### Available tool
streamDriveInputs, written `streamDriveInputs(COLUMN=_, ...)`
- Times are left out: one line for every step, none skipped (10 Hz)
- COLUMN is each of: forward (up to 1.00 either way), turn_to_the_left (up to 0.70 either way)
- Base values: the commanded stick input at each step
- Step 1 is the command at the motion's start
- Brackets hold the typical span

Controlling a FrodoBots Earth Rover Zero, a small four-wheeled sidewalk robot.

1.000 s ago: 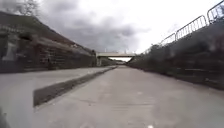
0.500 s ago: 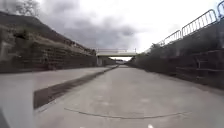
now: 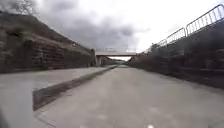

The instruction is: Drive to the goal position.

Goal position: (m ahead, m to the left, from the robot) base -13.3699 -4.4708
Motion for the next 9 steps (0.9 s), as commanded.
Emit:
streamDriveInputs(forward=0.7, turn_to_the_left=0.0)
streamDriveInputs(forward=0.7, turn_to_the_left=0.0)
streamDriveInputs(forward=0.7, turn_to_the_left=0.0)
streamDriveInputs(forward=0.7, turn_to_the_left=0.0)
streamDriveInputs(forward=0.7, turn_to_the_left=-0.27)
streamDriveInputs(forward=0.7, turn_to_the_left=-0.27)
streamDriveInputs(forward=0.7, turn_to_the_left=-0.27)
streamDriveInputs(forward=0.7, turn_to_the_left=-0.22)
streamDriveInputs(forward=0.7, turn_to_the_left=-0.12)
